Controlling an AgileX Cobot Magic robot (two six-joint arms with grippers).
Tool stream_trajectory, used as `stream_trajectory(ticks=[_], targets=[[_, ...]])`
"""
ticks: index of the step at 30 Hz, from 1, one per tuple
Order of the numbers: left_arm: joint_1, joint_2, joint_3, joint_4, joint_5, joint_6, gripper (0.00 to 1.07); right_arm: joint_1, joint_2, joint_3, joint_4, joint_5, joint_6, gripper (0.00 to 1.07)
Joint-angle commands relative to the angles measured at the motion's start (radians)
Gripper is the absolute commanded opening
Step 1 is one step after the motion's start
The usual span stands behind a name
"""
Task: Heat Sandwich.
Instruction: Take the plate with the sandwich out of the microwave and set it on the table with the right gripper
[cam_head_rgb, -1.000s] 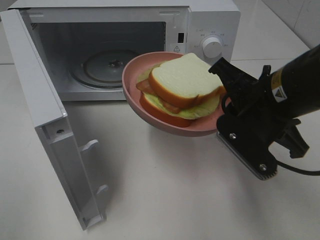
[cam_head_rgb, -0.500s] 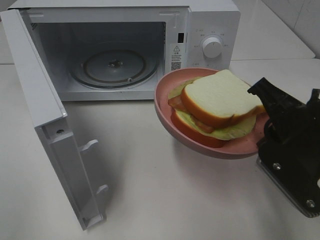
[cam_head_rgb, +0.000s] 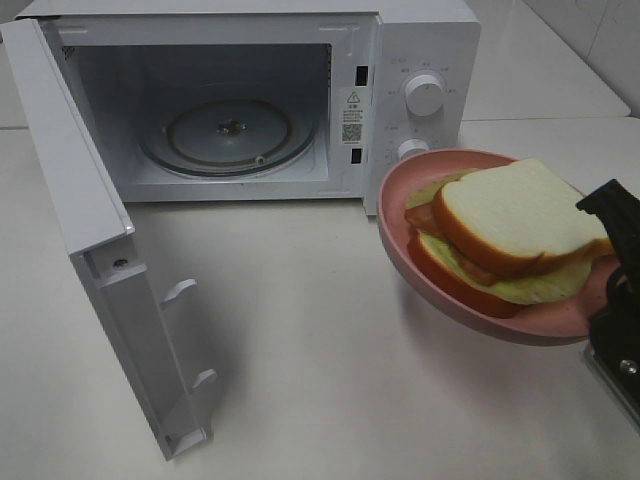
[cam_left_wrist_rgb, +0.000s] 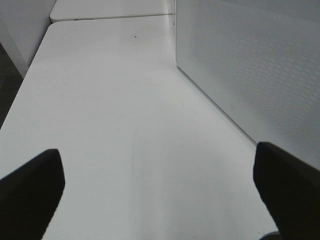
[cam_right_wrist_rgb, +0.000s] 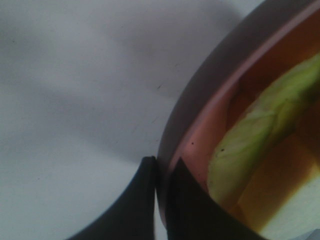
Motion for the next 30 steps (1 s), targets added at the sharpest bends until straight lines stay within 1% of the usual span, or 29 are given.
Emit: stream_trajectory(ticks=[1, 2, 7, 13, 21, 27, 30], targets=[[0.004, -0.027, 0.004, -0.001, -0.008, -0.001, 0.97, -0.005, -0.028, 0.0, -0.047, 0.047, 0.103, 0.0], [0.004, -0.027, 0.004, -0.001, -0.008, -0.001, 0.97, -0.005, -0.032, 0.0, -0.076, 0.083, 0.16, 0.0], [0.004, -0.027, 0.004, -0.001, -0.008, -0.001, 0.97, -0.005, -0.033, 0.0, -0.11, 0.154, 0.272, 0.0], [0.004, -0.027, 0.004, -0.001, -0.008, -0.001, 0.97, -0.005, -0.033, 0.0, -0.11, 0.222, 0.352, 0.0], [0.004, -0.027, 0.004, -0.001, -0.008, -0.001, 0.97, -0.005, -0.033, 0.0, -0.11, 0.33, 0.522, 0.01], [0.004, -0.027, 0.004, -0.001, -0.008, -0.001, 0.97, -0.005, -0.033, -0.001, -0.111, 0.371, 0.596, 0.01], [0.004, -0.027, 0.004, -0.001, -0.008, -0.001, 0.97, -0.005, -0.033, -0.001, -0.112, 0.386, 0.673, 0.01]])
